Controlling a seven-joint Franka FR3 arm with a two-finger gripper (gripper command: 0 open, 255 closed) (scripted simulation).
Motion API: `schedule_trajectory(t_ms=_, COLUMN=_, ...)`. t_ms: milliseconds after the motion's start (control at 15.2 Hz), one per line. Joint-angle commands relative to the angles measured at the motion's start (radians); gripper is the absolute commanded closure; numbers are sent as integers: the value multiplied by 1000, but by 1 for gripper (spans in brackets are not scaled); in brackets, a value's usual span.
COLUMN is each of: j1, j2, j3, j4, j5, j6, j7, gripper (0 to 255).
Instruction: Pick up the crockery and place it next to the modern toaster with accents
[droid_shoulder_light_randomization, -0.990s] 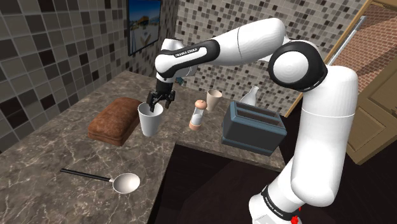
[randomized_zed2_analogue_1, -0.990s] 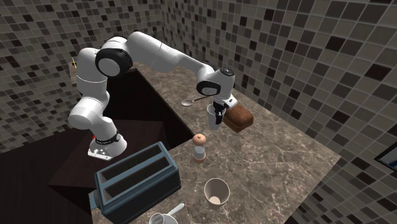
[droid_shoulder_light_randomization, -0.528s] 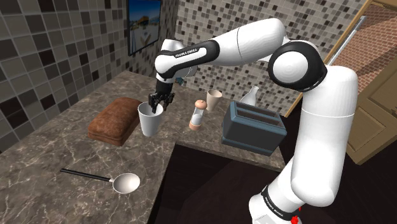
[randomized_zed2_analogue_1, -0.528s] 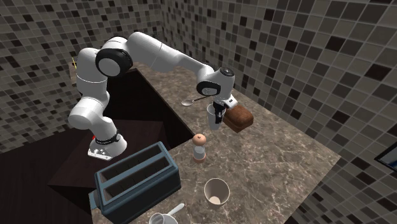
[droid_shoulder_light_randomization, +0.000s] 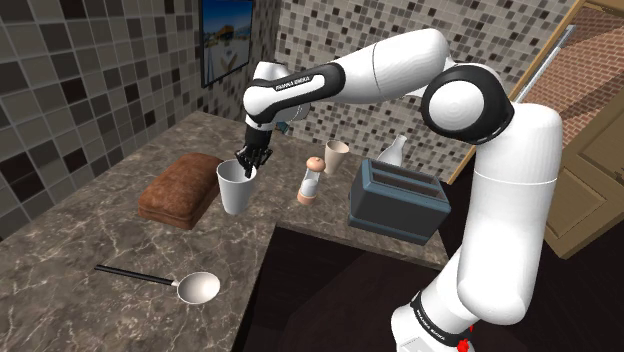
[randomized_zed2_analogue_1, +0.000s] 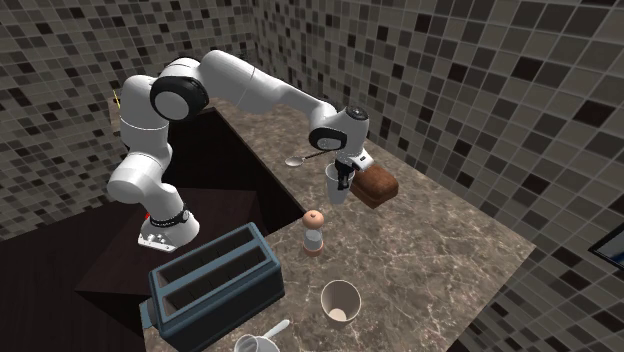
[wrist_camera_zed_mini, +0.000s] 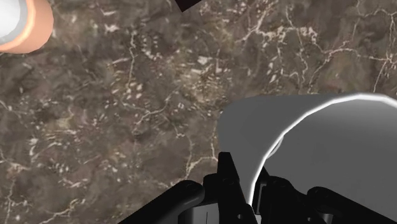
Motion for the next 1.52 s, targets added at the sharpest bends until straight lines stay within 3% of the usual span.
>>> schedule_trajectory(t_ms=0, j1=0, j2=0, j3=0, j4=0, j5=0, j6=0, j7=0, gripper=255)
schedule_trajectory(t_ms=1452, j1=-3, j2=-105, j3=-2, j4=148, j5=-11, j6=-251, j7=36, gripper=255)
